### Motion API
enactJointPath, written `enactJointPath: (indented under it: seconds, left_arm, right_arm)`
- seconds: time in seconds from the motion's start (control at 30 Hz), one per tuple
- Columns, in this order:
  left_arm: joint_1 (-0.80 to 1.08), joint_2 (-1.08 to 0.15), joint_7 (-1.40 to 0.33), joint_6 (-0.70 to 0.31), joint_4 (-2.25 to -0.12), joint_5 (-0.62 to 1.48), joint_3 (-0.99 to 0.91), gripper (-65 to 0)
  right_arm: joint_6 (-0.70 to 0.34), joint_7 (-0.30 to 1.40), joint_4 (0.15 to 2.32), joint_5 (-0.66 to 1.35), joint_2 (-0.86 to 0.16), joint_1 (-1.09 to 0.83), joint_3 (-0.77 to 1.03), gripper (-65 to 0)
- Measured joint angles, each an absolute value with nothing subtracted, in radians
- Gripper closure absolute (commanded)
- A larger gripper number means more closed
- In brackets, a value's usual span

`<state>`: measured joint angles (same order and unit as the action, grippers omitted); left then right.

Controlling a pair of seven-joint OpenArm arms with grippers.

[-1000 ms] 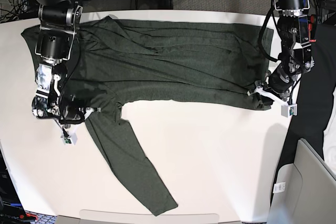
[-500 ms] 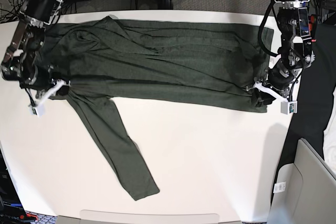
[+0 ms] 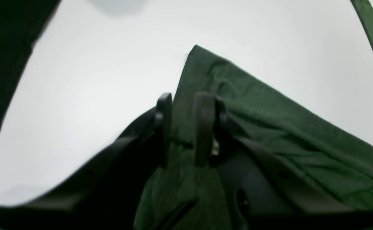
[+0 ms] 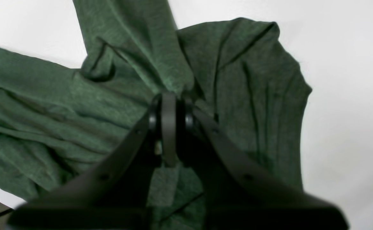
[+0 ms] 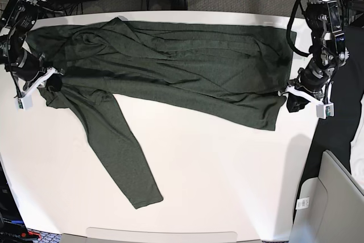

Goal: Fold the T-shirt properly
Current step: 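Fold the hem edge over the shirt body toward the collar with both grippers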

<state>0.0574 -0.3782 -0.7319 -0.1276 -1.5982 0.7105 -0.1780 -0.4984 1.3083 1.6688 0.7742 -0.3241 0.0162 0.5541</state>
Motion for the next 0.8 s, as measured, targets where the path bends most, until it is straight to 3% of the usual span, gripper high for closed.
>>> enactJointPath:
  seconds: [0.2,0.6,0.8]
  left_arm:
    - [-0.025,-0.373,-0.736,-0.131,-1.448,0.712,-0.05,-25.5]
    - [-0.205,-0.378,-0.666,-0.128,-1.216,0.714,-0.028,-27.0]
    - [-0.22,-0.384,-0.642,-0.128,-1.155,0.71,0.028,-30.8]
  right_arm:
    - [-0.498,1.306,1.665,0.774,-0.316,0.031,0.548,-0.7]
    - [-0.498,1.307,1.664,0.774,-0.307,0.027,0.547,-0.7]
    - [-0.498,1.306,1.664,0.775,-0.307,0.027,0.547,-0.7]
